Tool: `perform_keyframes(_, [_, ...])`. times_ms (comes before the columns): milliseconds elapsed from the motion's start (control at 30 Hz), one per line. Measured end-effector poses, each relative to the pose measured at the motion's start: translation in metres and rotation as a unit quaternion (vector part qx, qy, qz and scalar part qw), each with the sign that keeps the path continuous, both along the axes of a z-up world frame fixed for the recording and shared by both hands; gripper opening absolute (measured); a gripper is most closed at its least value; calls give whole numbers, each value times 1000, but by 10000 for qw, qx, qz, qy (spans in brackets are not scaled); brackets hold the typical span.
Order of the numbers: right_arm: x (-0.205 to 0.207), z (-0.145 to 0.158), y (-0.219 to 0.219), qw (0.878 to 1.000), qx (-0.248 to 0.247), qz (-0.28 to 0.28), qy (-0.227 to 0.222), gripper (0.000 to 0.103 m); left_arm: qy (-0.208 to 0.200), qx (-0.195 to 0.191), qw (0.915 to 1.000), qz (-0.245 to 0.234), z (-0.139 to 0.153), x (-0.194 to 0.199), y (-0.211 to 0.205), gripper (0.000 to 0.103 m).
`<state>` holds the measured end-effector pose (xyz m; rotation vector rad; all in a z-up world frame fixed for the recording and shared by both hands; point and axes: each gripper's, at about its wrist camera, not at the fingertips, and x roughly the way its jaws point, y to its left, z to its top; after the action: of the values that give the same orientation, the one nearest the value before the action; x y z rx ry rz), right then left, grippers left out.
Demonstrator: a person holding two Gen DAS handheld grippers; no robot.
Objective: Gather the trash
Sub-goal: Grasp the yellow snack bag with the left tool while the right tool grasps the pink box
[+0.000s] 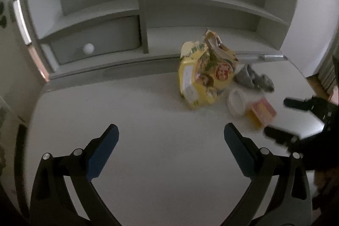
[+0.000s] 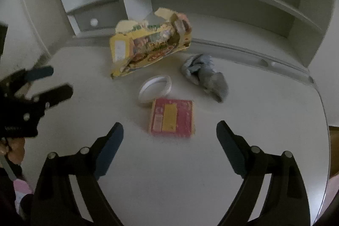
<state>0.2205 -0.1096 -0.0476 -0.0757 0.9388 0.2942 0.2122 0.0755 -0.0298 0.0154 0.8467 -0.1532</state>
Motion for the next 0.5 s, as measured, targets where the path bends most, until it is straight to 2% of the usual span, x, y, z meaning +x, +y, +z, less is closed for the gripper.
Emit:
perform_keyframes(67, [6, -8, -4, 9999, -59, -56, 106, 73, 6, -93, 10000, -22, -6, 20, -10, 96])
perform_keyframes(133, [11, -12, -5, 9998, -77, -78, 194, 61, 27, -179, 9998, -35, -8, 38, -14, 96])
perform_keyframes(167, [12, -12, -6, 9997, -56, -68, 215, 52, 22, -187, 9998, -54, -8, 44, -17, 96])
perform_keyframes(433, [-14, 0, -27, 9998, 163, 30, 72, 51, -9, -68, 9998, -181, -18, 96, -42, 96])
perform_keyframes(500, [-22, 2, -32, 9998, 165, 42, 70, 51, 67, -24, 9998, -179, -24, 106, -48, 92])
